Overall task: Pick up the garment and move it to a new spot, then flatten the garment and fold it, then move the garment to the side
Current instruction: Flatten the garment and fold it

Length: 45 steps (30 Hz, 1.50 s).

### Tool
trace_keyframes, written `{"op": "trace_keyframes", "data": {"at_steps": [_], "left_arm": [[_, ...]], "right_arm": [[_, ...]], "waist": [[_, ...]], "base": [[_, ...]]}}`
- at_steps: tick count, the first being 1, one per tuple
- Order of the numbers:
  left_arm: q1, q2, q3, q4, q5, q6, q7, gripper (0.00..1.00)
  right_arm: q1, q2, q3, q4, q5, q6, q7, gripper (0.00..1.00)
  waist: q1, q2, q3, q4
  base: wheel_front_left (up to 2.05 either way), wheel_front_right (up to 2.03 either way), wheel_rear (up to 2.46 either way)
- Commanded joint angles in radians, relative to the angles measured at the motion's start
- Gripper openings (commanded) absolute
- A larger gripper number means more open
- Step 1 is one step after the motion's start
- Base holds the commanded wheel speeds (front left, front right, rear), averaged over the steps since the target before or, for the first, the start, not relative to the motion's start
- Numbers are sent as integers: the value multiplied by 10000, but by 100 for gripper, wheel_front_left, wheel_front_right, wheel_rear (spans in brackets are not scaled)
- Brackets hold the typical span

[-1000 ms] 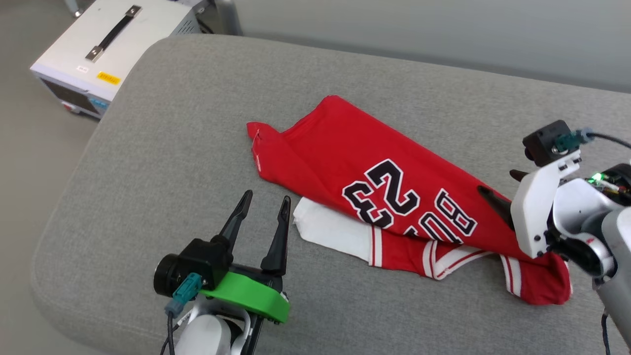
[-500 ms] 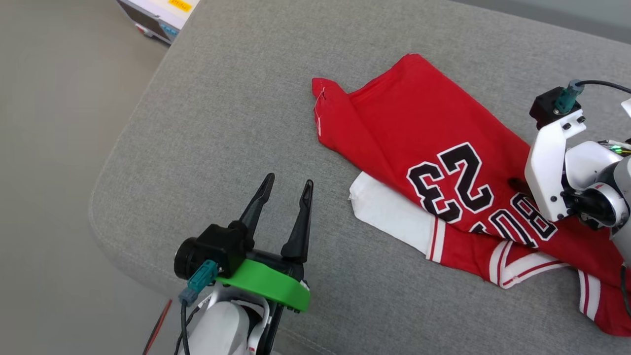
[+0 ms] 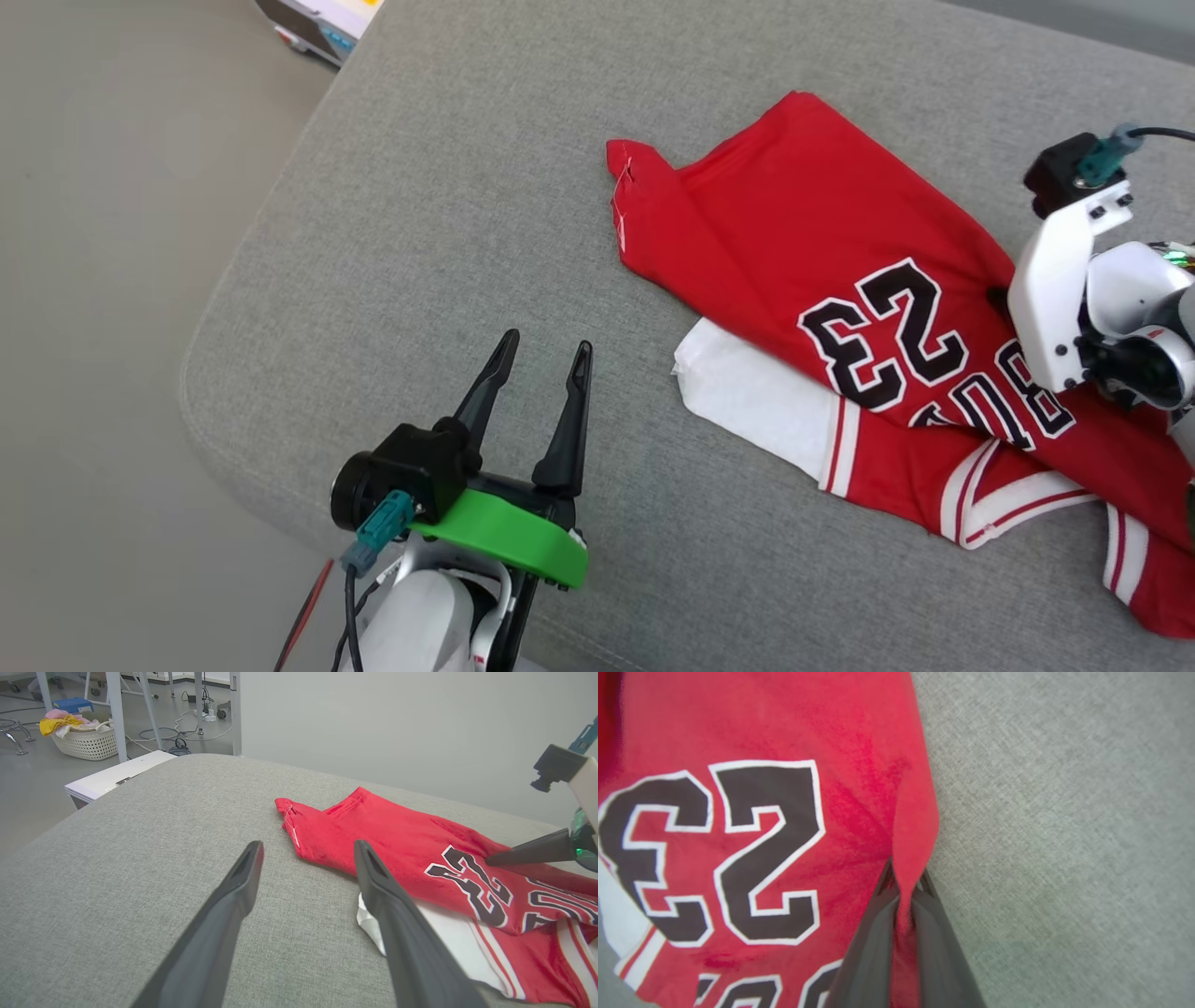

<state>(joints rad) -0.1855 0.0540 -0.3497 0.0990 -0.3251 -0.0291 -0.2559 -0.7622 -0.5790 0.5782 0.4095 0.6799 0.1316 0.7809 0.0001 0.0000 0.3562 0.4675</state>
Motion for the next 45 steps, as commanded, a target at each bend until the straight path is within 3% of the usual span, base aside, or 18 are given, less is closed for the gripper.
{"op": "trace_keyframes", "data": {"at_steps": [1,9,14,17,18,19,28,35,40,45], "left_arm": [[-148,-37,39,39,74,41,-59,100],[-64,-37,206,121,282,-53,-59,100],[-116,-37,255,134,332,-108,-59,100],[-132,-37,286,172,361,-120,-59,100],[-129,-37,300,191,375,-125,-59,100],[-121,-37,313,217,394,-131,-59,100],[80,-37,611,498,652,-290,-59,100],[372,-37,1058,631,785,-448,-59,100],[621,-37,1331,626,797,-533,-59,100],[854,-37,1542,482,760,-638,-59,100]], "right_arm": [[-104,-123,-86,247,102,-9,-128,0],[-340,-428,-1638,1548,-48,-9,-964,0],[-453,-659,-2621,2787,-1325,-9,-1653,0],[-467,-455,-3158,3507,-2133,-9,-2168,0],[-456,-344,-3245,3602,-2350,-9,-2364,58],[-441,-205,-3372,3754,-2501,-9,-2559,100],[-13,653,-3316,3077,-2721,-9,-4938,100],[1214,519,-2941,1472,-2260,-9,-7082,100],[2604,714,-3449,140,-2462,-9,-8646,100],[4370,1418,-4459,-1269,-3130,-9,-9695,100]], "waist": [[-1,0,-201,-188],[-1,0,-479,-696],[-1,0,-393,-846],[-1,0,-408,-932],[-1,0,-429,-969],[-1,0,-464,-1018],[-1,0,-1395,-1744],[-1,0,-2241,-2495],[-1,0,-2692,-2961],[-1,0,-2892,-3358]], "base": [[0,0,0],[0,0,0],[0,0,0],[0,0,0],[0,0,0],[0,0,0],[0,0,0],[0,0,0],[0,0,0],[0,0,0]]}}
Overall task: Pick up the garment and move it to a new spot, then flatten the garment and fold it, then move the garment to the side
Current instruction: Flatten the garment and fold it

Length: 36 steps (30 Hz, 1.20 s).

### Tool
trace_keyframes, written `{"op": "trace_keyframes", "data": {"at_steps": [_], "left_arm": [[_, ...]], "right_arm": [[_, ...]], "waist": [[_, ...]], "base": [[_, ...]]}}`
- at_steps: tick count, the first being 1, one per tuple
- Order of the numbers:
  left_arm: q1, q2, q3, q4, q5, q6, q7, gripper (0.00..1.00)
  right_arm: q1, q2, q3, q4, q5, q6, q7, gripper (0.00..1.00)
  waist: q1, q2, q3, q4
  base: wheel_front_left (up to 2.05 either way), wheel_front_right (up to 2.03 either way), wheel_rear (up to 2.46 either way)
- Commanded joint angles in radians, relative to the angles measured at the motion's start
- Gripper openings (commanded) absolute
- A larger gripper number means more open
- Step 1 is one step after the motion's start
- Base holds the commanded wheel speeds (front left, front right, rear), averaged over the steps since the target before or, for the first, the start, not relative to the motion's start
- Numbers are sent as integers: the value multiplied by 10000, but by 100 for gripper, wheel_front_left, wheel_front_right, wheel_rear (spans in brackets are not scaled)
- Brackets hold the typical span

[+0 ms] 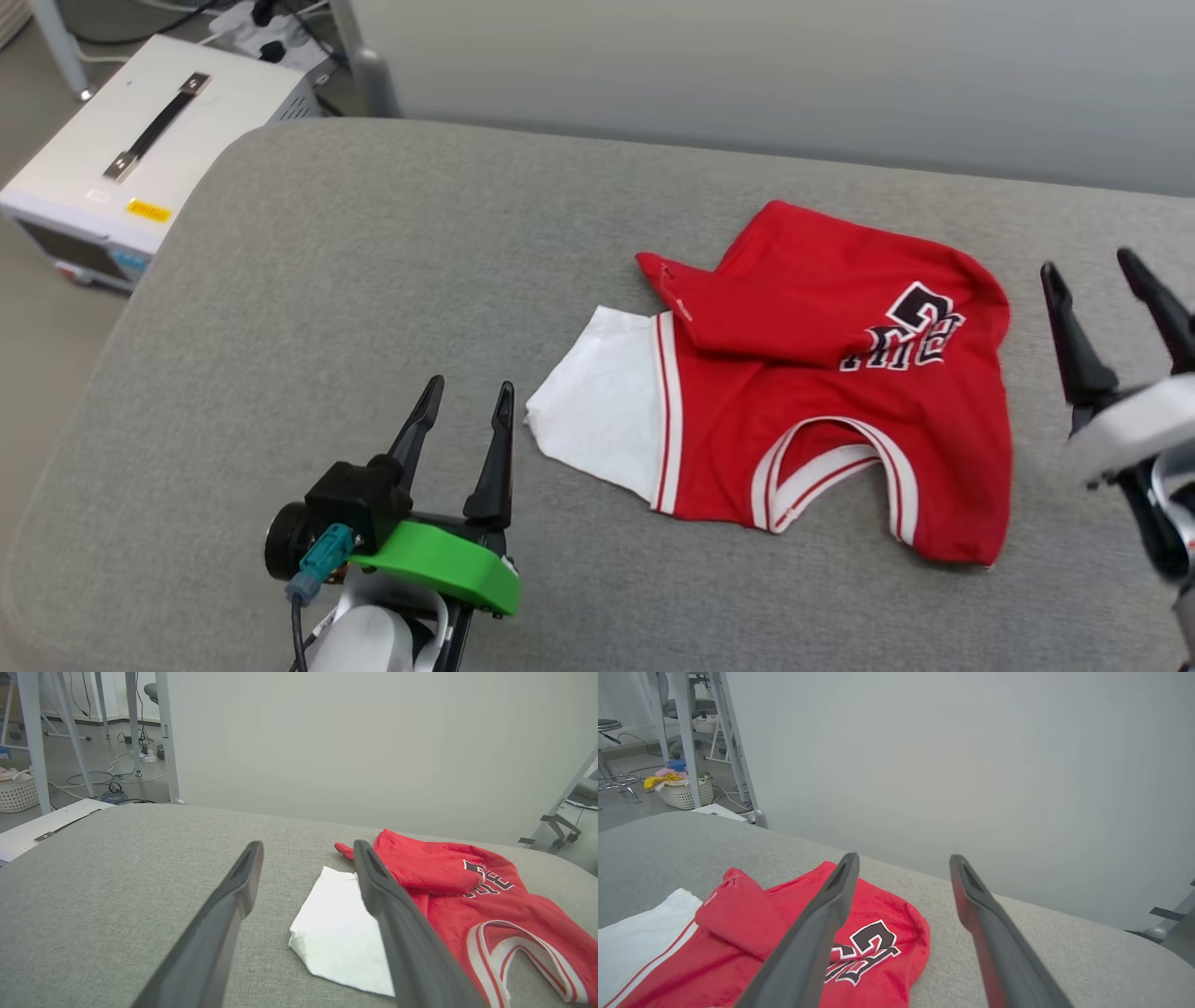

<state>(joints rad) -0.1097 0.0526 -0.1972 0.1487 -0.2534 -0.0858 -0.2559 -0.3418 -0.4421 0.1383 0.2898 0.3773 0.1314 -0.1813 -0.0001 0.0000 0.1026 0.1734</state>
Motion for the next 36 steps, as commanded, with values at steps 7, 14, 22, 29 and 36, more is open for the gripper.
{"op": "trace_keyframes", "data": {"at_steps": [7,14,22,29,36], "left_arm": [[324,-24,163,96,-19,-172,-59,100],[468,-24,336,317,156,-189,-59,100],[-207,321,236,917,226,-314,521,100],[-1142,978,123,1144,766,343,3745,100],[-1631,1467,159,1495,1274,1013,5728,100]], "right_arm": [[2192,1568,-1272,-1501,-696,-7,-481,100],[3285,2843,-1701,-2287,-991,-7,-428,100],[3428,3077,-1652,-2885,-1129,-7,-90,100],[3420,3021,-1457,-3281,-1199,-7,-18,100],[3308,3056,-1183,-3309,-1319,-7,-20,100]], "waist": [[1,0,-396,-789],[1,0,-214,-1205],[1,0,226,-1766],[1,0,796,-2203],[1,0,1286,-2573]], "base": [[0,0,0],[0,0,0],[0,0,0],[0,0,0],[0,0,0]]}}
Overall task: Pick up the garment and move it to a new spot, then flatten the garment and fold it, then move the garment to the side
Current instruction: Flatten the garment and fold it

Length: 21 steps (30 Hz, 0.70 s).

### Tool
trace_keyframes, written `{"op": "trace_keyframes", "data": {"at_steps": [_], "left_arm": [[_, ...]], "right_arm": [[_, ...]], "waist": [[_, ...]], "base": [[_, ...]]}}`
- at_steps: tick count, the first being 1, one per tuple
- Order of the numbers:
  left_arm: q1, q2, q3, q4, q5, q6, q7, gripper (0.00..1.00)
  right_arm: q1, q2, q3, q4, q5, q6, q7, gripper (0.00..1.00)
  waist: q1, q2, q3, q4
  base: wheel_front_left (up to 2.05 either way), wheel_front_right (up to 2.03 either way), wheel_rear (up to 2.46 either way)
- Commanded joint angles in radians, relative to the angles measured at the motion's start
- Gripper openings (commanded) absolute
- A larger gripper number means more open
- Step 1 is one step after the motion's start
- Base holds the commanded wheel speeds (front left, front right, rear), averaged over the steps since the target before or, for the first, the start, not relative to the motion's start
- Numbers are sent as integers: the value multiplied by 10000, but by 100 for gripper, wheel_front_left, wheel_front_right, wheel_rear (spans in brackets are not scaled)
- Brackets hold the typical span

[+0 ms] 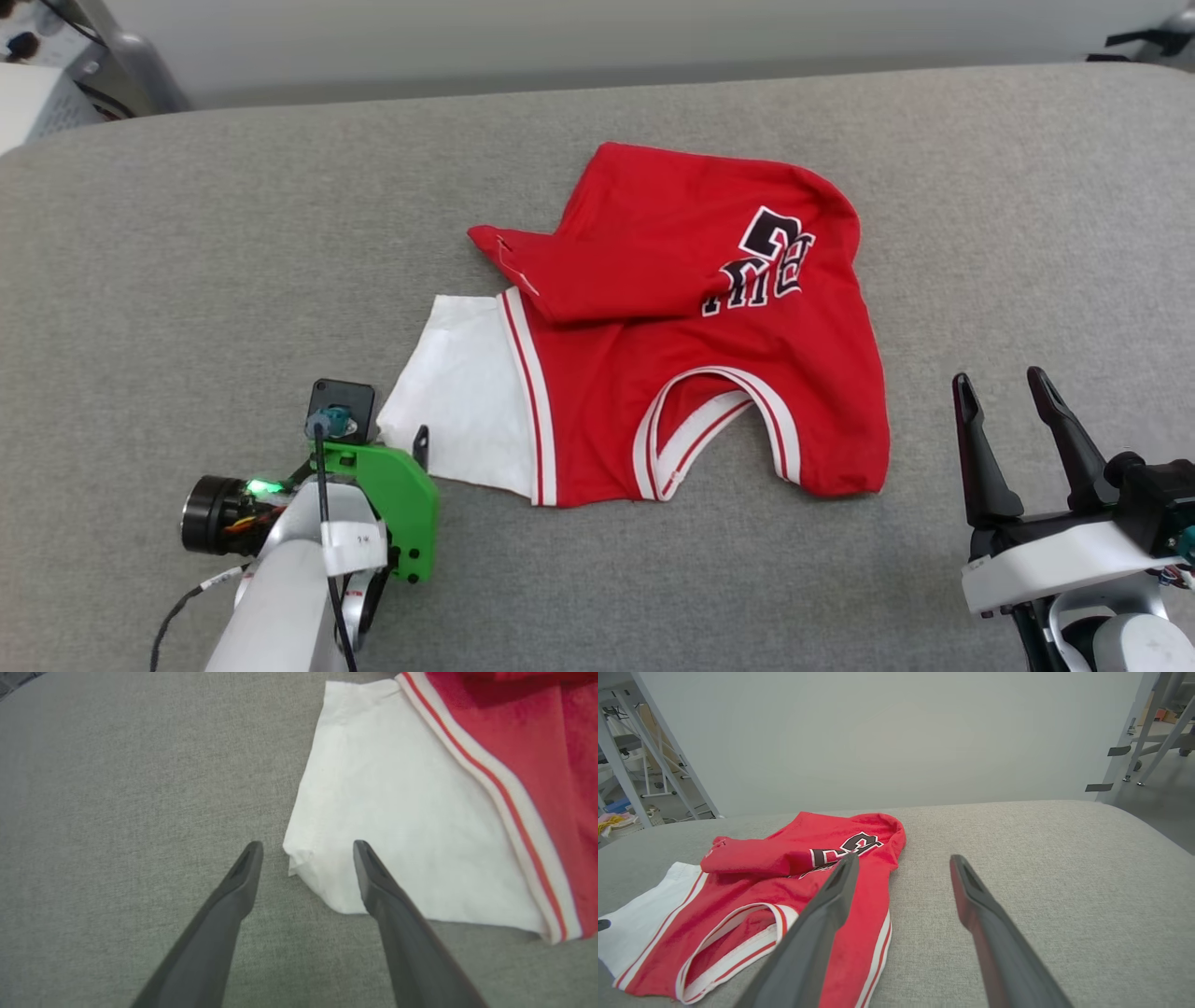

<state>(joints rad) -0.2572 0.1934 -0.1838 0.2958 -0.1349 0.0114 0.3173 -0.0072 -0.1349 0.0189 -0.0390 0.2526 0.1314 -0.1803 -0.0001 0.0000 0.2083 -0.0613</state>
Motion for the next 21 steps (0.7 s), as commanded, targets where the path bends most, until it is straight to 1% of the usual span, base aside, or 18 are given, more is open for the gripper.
{"op": "trace_keyframes", "data": {"at_steps": [1,4,8,9,10,11,14,17,21], "left_arm": [[-204,131,19,103,169,121,176,100],[-313,162,40,276,158,199,312,100],[-354,152,-7,678,1,78,513,100],[-333,116,-56,825,-107,-49,663,50],[-328,74,-63,894,-214,-134,721,20],[-323,81,-89,941,-259,-203,723,0],[-349,43,-31,885,-362,-202,310,0],[-371,-39,234,674,-490,56,-419,0],[-328,44,663,409,-605,416,-1227,0]], "right_arm": [[-66,-11,24,-4,-68,-7,-35,100],[-136,-10,45,42,-68,-7,-66,100],[-191,-21,61,92,-92,-7,-61,100],[-202,-27,53,108,-100,-7,-60,100],[-211,-33,47,118,-104,-7,-57,100],[-217,-44,39,138,-112,-7,-53,100],[-180,-72,-47,236,-135,-7,-37,100],[-97,-100,-64,318,-196,-7,83,100],[3,-140,-110,377,-229,-7,267,100]], "waist": [[1,0,291,-276],[1,0,419,-363],[1,0,553,-412],[1,0,581,-408],[1,0,597,-401],[1,0,599,-385],[1,0,521,-256],[1,0,319,-48],[1,0,-22,280]], "base": [[0,0,0],[0,0,0],[0,0,0],[0,0,0],[0,0,0],[0,0,0],[0,0,0],[0,0,0],[0,0,0]]}}
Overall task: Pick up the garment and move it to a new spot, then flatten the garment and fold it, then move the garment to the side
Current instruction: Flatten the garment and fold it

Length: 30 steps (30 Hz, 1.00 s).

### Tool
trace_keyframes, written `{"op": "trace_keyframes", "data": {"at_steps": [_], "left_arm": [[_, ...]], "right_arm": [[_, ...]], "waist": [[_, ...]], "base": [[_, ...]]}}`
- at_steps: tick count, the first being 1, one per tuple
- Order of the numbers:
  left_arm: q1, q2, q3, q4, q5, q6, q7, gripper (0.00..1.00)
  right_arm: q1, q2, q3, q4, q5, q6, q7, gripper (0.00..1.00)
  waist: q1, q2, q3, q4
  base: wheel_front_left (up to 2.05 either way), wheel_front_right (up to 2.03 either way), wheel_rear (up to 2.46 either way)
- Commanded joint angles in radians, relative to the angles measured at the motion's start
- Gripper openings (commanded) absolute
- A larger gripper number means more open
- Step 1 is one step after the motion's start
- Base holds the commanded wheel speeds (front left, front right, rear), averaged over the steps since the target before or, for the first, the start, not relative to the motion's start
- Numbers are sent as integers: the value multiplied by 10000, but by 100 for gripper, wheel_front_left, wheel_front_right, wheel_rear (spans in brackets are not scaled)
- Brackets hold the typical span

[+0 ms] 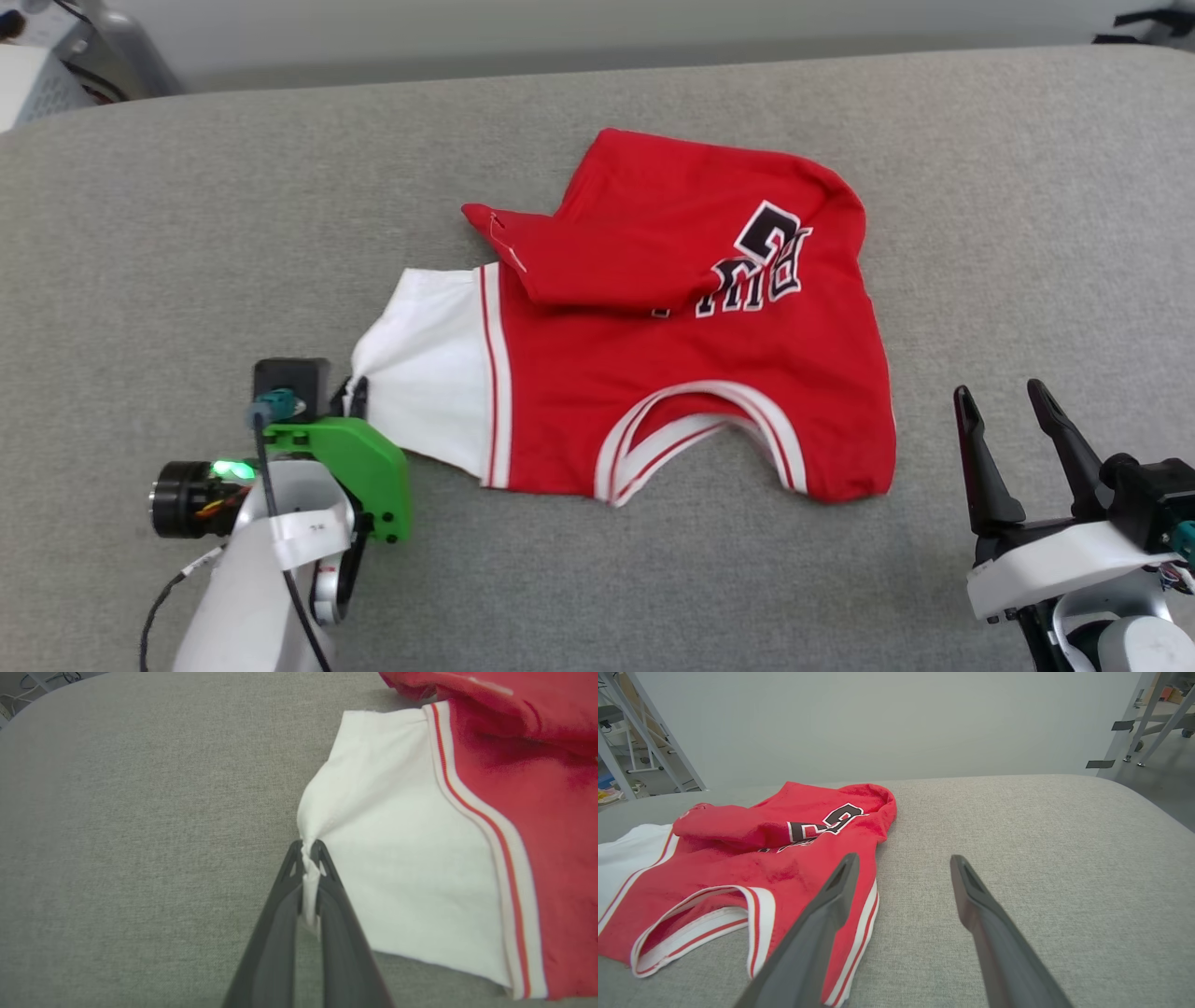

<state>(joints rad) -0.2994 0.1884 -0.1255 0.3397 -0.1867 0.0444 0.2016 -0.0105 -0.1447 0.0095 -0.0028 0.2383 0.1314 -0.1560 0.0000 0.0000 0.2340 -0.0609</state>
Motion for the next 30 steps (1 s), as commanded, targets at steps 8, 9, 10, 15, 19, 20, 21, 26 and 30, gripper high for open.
{"op": "trace_keyframes", "data": {"at_steps": [8,9,10,15,19,20,21,26,30], "left_arm": [[935,682,1154,-359,-495,671,-592,0],[1049,717,1205,-343,-535,687,-560,0],[1152,748,1220,-321,-560,679,-520,0],[1407,688,876,0,-660,316,-318,74],[1214,561,616,241,-545,206,-828,100],[1134,525,562,265,-521,165,-1075,100],[1076,506,506,269,-495,111,-1284,100],[869,332,160,119,-377,-292,-2914,100],[880,114,-206,-135,-303,-618,-3914,100]], "right_arm": [[316,-110,-74,108,-86,-7,336,100],[331,-112,-64,123,-92,-7,365,100],[344,-107,-60,139,-99,-7,392,100],[338,-91,-71,376,-103,-7,583,100],[335,-94,-103,526,-116,-7,731,100],[349,-109,-131,546,-120,-7,763,100],[357,-126,-148,554,-119,-7,806,100],[366,-319,-87,438,-30,-7,1464,100],[342,-746,211,326,215,-7,2730,100]], "waist": [[0,0,-857,927],[0,0,-877,960],[0,0,-891,990],[0,0,-864,1096],[0,0,-859,1194],[0,0,-878,1243],[0,0,-890,1284],[0,0,-1057,1600],[0,0,-1221,1942]], "base": [[0,0,0],[0,0,0],[0,0,0],[0,0,0],[0,0,0],[0,0,0],[0,0,0],[0,0,0],[0,0,0]]}}
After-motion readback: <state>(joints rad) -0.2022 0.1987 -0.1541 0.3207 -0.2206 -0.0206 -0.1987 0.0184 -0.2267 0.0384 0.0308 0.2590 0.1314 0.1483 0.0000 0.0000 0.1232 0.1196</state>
